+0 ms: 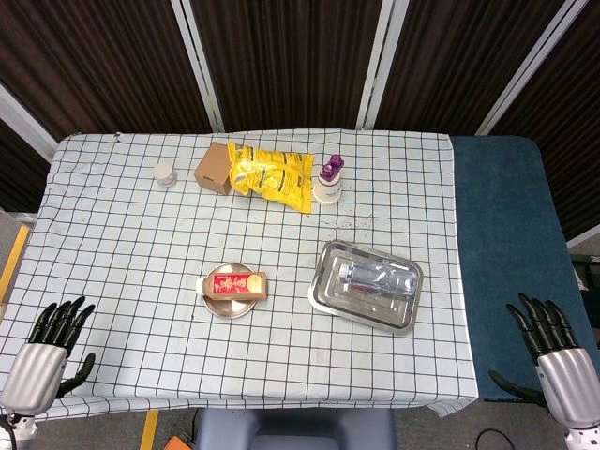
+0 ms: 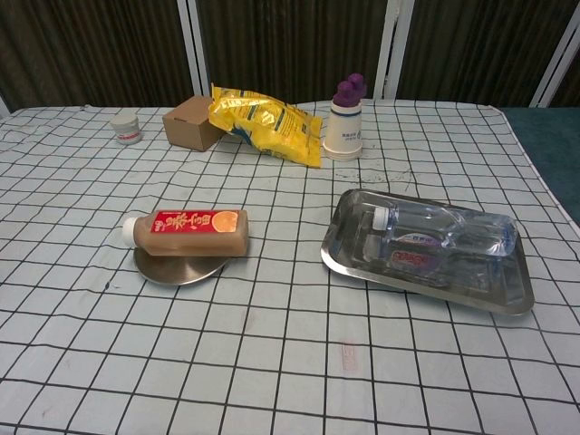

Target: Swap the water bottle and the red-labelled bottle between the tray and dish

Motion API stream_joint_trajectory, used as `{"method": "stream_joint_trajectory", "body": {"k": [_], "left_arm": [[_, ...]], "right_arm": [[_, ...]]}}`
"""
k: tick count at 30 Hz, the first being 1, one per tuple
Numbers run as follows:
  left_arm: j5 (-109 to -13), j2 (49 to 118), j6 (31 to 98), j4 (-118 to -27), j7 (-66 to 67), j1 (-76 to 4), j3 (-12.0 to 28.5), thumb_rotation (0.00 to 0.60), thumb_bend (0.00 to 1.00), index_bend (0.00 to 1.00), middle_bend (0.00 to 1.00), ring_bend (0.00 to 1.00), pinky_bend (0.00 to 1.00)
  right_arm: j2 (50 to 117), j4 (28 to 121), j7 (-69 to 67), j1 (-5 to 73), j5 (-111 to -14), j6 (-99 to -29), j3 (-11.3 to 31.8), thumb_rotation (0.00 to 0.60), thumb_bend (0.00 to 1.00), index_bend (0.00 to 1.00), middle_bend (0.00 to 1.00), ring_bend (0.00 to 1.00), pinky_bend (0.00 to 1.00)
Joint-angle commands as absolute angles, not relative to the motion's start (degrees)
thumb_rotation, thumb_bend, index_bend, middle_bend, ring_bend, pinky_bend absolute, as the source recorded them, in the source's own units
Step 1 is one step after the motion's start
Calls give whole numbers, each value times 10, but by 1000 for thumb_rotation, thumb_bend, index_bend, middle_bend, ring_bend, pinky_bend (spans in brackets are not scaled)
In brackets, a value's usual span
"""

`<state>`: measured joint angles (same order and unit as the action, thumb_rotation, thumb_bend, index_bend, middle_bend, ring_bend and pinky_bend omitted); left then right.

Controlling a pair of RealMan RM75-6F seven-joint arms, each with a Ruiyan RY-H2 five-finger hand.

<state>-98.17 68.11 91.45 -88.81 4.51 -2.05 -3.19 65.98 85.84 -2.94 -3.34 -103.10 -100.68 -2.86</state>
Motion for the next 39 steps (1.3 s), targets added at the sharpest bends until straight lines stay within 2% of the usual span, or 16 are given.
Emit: {"method": "stream_joint_trajectory", "body": {"k": [1, 6, 10, 13, 18, 20, 24, 33, 35, 39], "left_arm": [[-977, 681, 911, -891, 47, -20, -32, 600, 445, 0, 0, 0, 63], [-972, 682, 900, -889, 41, -26, -30, 600, 445, 0, 0, 0, 63], [-957, 681, 887, -886, 29, -31, -25, 600, 444, 0, 0, 0, 64], [-940, 683, 879, -884, 30, -35, -16, 600, 445, 0, 0, 0, 66], [-951, 684, 879, -880, 27, -38, -20, 600, 444, 0, 0, 0, 67], [-950, 685, 883, -877, 29, -36, -19, 600, 444, 0, 0, 0, 66], [-941, 685, 881, -875, 27, -35, -17, 600, 445, 0, 0, 0, 67], [-929, 682, 869, -867, 6, -42, -13, 600, 444, 0, 0, 0, 67], [-925, 683, 872, -863, 6, -41, -10, 600, 444, 0, 0, 0, 67], [-919, 681, 873, -862, 2, -39, -7, 600, 444, 0, 0, 0, 67]], "right_arm": [[657, 862, -32, -34, -1029, -1003, -30, 600, 181, 0, 0, 0, 0], [660, 869, -13, -34, -1025, -992, -31, 600, 181, 0, 0, 0, 0], [679, 900, 34, -8, -1009, -959, -3, 600, 181, 0, 0, 0, 0], [681, 949, 93, 42, -990, -893, 32, 600, 181, 13, 0, 0, 0], [690, 1007, 168, 146, -895, -710, 80, 600, 181, 28, 52, 0, 46], [710, 1005, 204, 184, -841, -655, 103, 600, 181, 30, 54, 0, 48], [771, 967, 283, 244, -741, -591, 137, 600, 181, 21, 54, 0, 48], [908, 849, 414, 346, -582, -546, 154, 600, 180, 75, 127, 0, 57], [927, 825, 423, 358, -560, -544, 151, 600, 180, 106, 148, 6, 65], [942, 799, 418, 365, -556, -555, 143, 600, 182, 243, 233, 83, 135]]}}
